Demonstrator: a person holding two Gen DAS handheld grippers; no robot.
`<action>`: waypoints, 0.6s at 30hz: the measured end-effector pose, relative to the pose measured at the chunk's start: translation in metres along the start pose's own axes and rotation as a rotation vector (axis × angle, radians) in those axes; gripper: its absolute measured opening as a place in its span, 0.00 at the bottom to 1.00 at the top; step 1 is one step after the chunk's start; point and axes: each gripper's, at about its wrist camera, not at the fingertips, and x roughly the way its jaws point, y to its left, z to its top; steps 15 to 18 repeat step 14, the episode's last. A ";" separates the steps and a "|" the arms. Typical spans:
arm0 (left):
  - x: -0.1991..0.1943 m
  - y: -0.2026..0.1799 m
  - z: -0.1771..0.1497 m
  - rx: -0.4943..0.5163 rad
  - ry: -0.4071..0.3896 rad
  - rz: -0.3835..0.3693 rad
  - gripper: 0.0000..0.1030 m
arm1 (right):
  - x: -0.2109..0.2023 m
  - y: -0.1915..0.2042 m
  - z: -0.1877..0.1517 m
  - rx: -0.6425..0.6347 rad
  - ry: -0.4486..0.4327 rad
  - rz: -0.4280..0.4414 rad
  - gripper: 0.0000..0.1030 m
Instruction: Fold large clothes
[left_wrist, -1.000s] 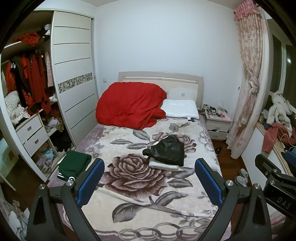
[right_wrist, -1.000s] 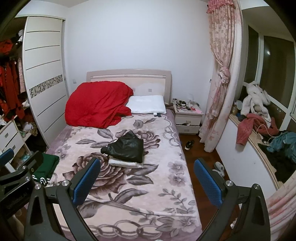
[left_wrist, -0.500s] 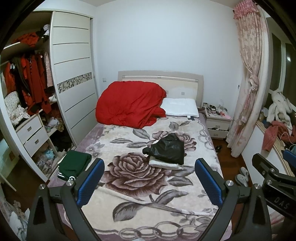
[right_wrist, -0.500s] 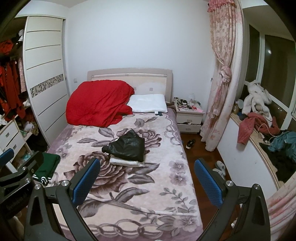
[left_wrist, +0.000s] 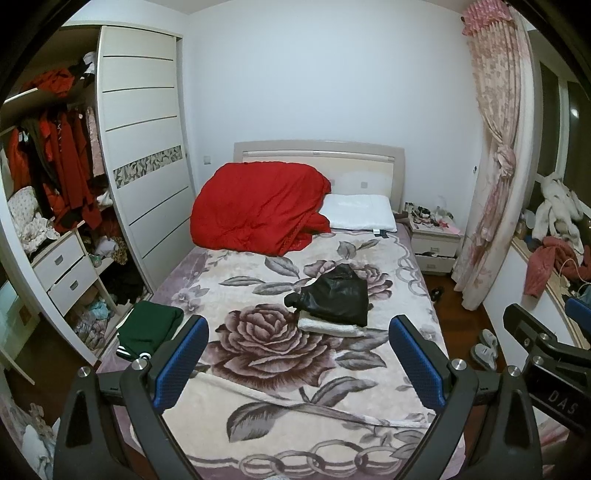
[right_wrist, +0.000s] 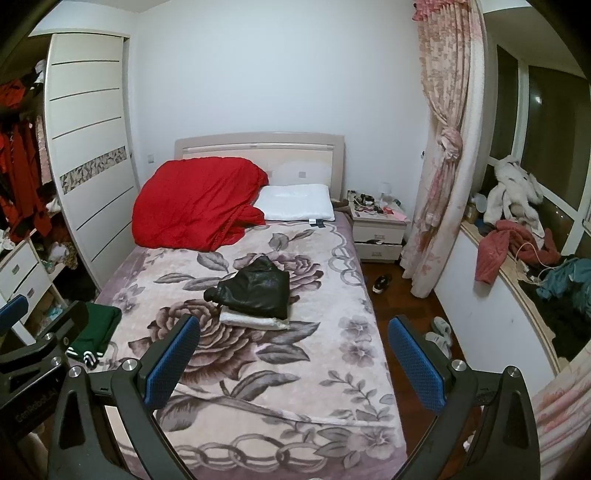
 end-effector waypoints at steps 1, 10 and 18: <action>0.001 0.000 0.000 -0.002 0.000 0.000 0.97 | 0.000 0.001 -0.001 0.001 0.000 -0.001 1.00; 0.000 0.002 0.001 0.001 0.000 0.002 0.97 | -0.002 0.000 -0.006 0.005 0.004 -0.002 1.00; -0.002 0.012 0.002 -0.004 -0.007 0.003 0.97 | -0.002 -0.001 -0.007 0.006 0.006 -0.001 1.00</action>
